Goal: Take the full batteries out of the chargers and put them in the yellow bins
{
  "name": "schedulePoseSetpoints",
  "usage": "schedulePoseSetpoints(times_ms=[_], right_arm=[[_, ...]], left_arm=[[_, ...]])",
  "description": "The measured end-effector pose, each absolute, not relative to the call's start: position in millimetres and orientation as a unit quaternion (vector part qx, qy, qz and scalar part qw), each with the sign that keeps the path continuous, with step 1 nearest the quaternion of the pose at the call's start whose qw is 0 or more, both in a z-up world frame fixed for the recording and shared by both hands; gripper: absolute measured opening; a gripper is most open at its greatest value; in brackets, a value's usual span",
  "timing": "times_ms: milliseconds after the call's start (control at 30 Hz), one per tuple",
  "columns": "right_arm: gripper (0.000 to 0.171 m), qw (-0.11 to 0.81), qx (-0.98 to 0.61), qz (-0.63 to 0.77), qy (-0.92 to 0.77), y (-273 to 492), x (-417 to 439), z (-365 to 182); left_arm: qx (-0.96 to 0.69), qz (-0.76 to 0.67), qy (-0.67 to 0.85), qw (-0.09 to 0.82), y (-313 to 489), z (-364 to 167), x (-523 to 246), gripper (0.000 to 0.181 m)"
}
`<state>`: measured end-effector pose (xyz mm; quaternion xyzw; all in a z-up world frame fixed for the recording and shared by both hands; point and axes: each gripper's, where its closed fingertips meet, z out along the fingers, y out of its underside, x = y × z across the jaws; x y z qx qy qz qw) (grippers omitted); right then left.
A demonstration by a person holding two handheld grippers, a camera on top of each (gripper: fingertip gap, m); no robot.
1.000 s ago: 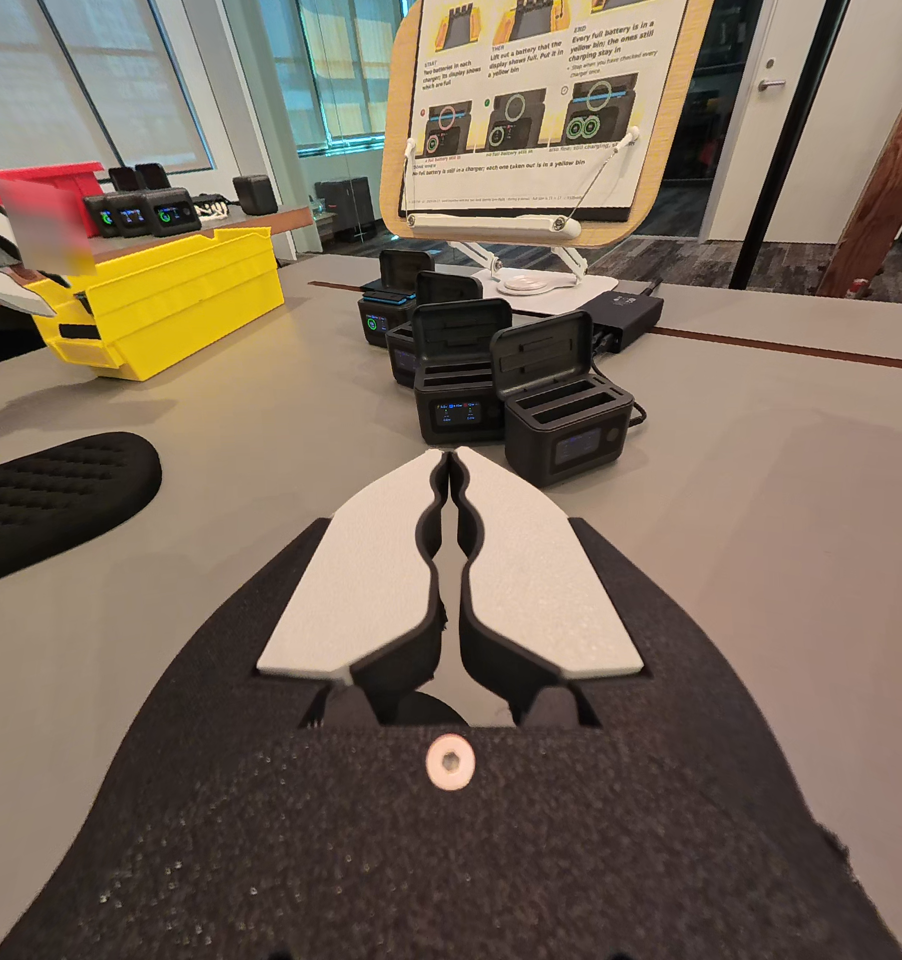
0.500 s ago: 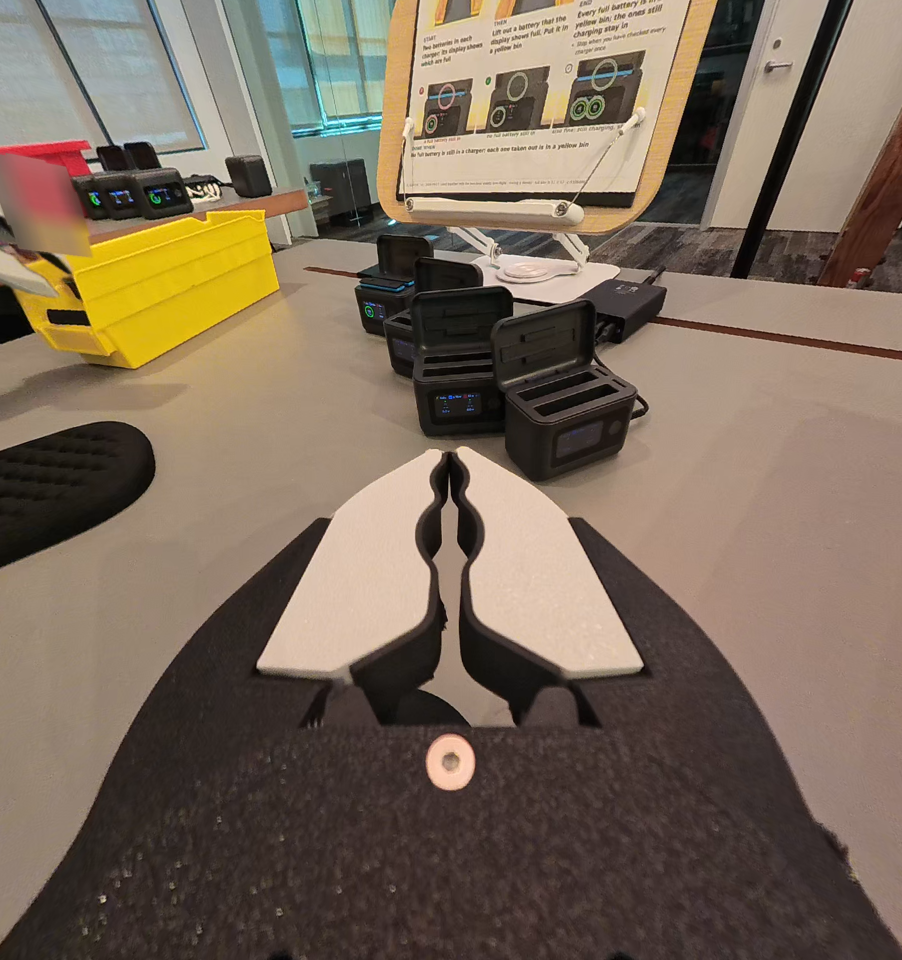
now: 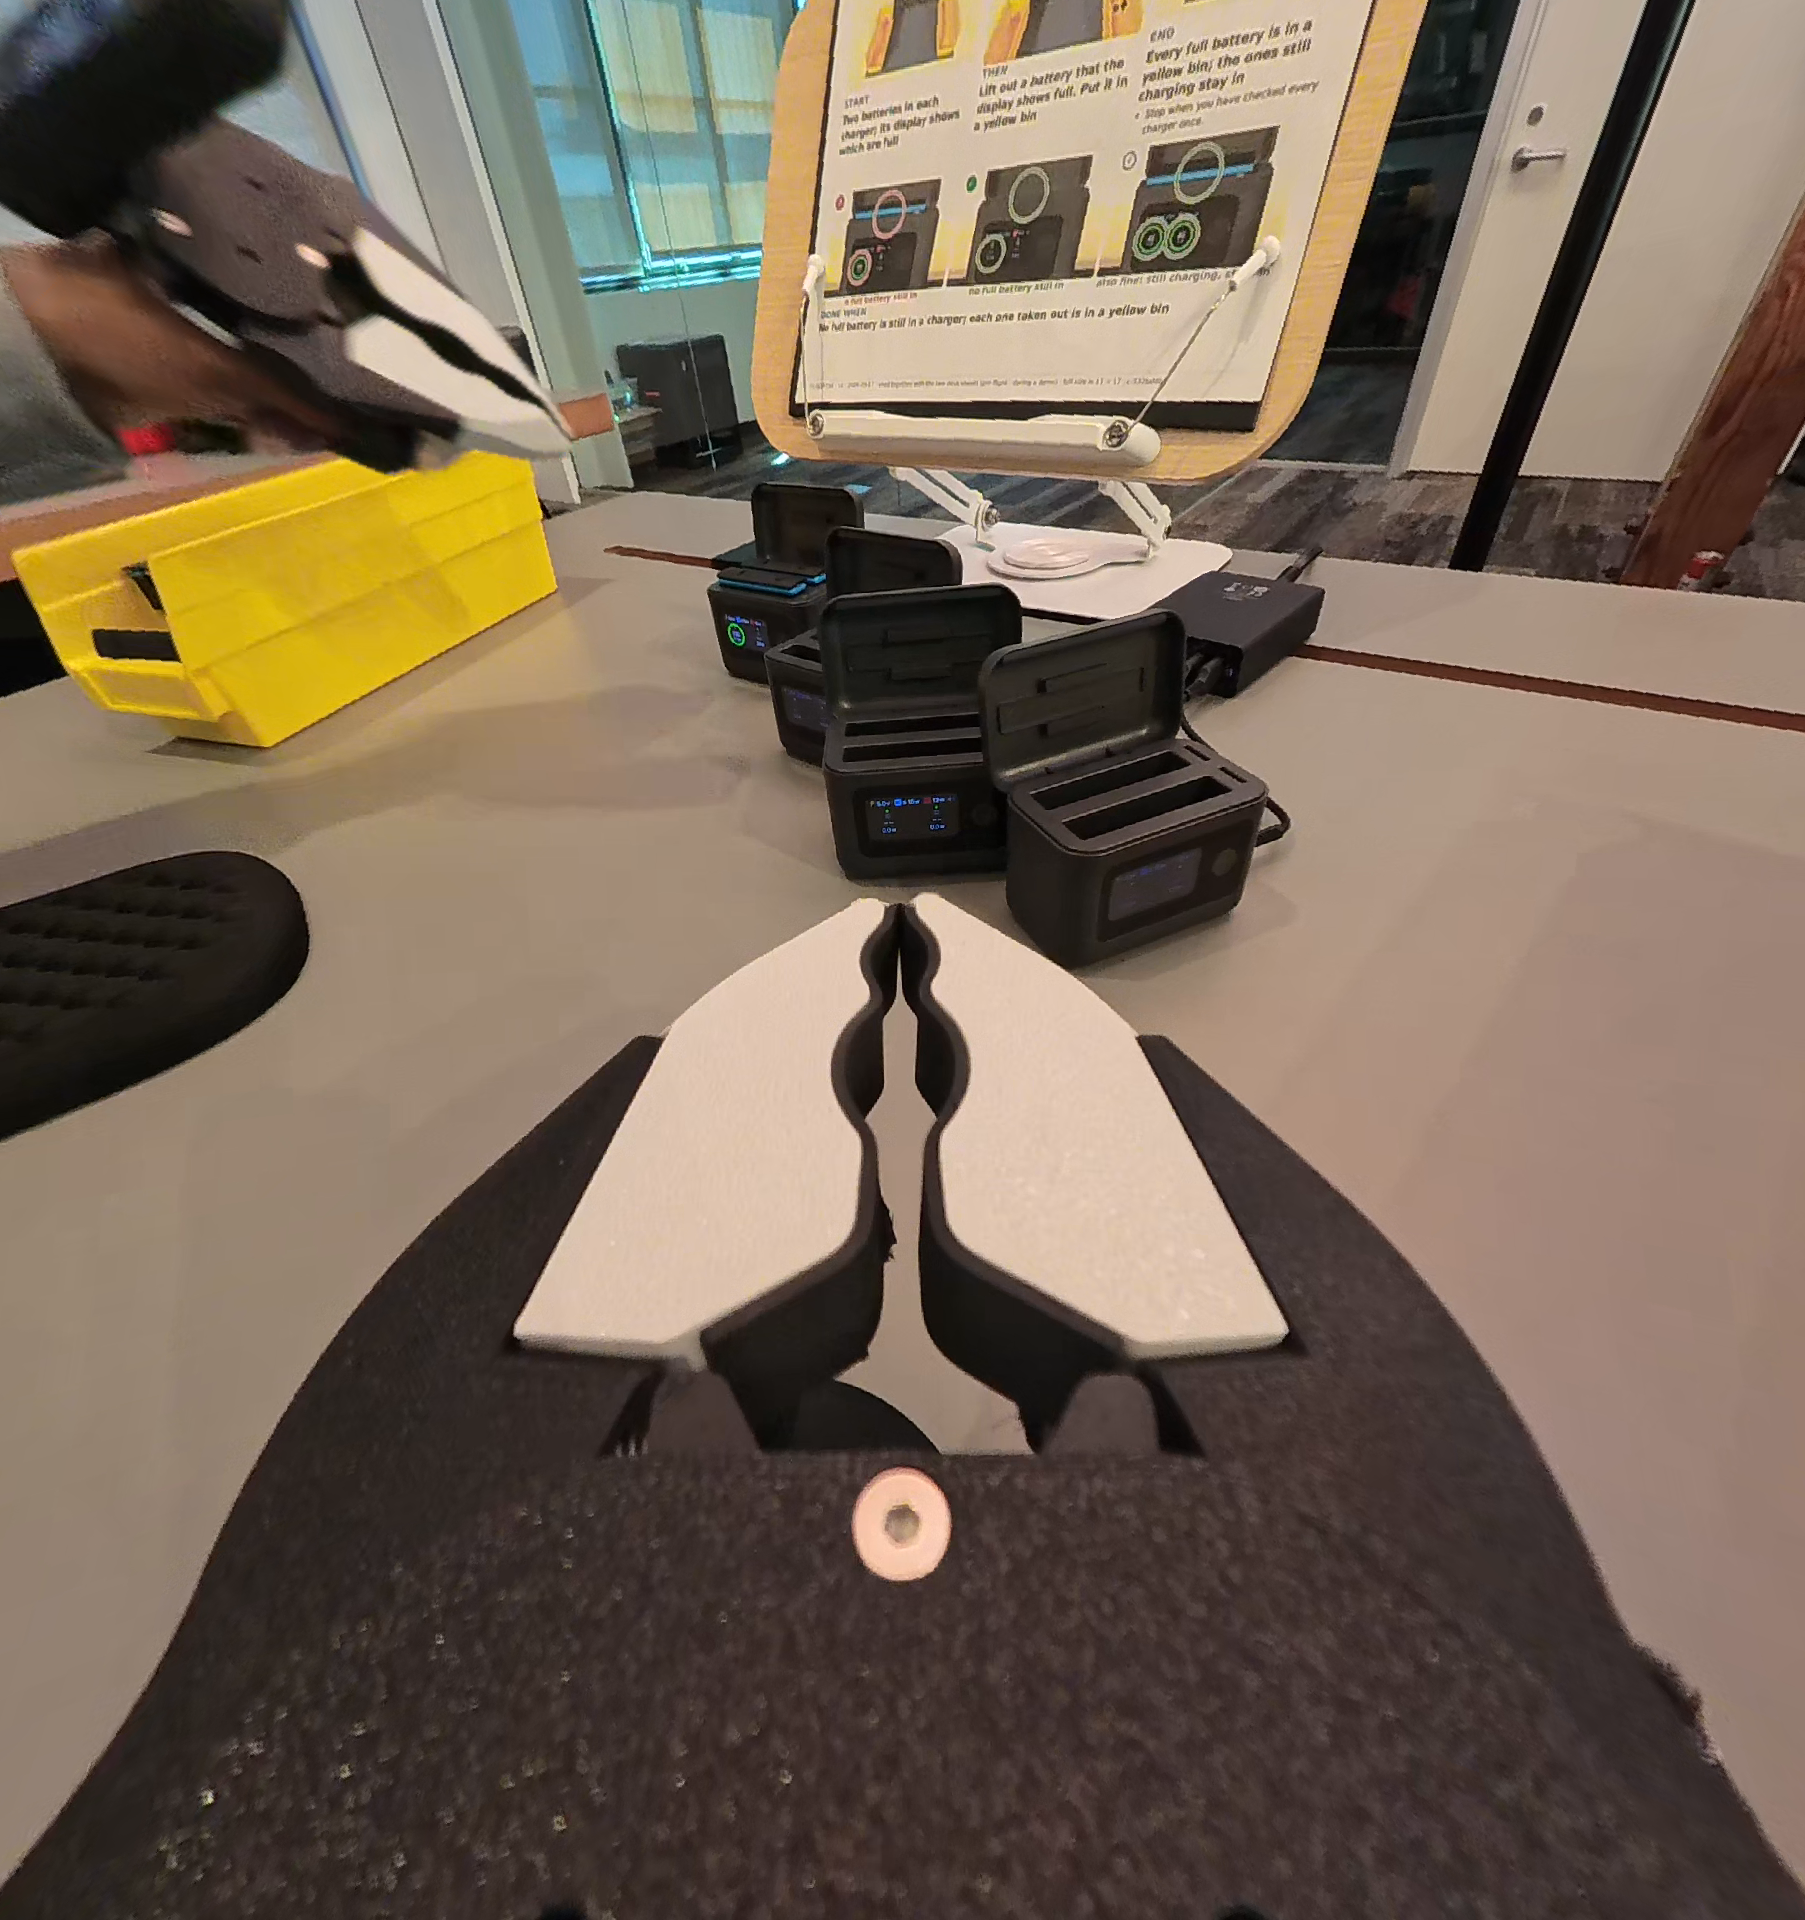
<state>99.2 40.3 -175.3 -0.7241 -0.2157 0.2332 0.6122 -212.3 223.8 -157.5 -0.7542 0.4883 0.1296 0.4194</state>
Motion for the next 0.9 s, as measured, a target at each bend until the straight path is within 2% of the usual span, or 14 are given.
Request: schedulePoseSetpoints(times_ms=[300,633,733,900], right_arm=[[0.0,0.622,-0.715,0.244,-0.209,38.4,101.7,-170.8],[0.0,0.622,-0.713,0.25,-0.205,38.3,102.7,-169.7],[0.0,0.622,-0.713,0.251,-0.204,38.4,102.8,-169.8],[0.0,0.622,-0.714,0.251,-0.203,38.8,103.1,-169.7]], left_arm=[[-0.773,0.157,0.498,0.361,278.9,-205.8,-201.7,0.0],[-0.767,0.15,0.525,0.338,279.1,-218.0,-201.5,0.0],[-0.738,0.198,0.557,0.324,276.6,-218.6,-205.2,0.0],[-0.701,0.243,0.568,0.355,276.3,-216.3,-203.6,0.0]])
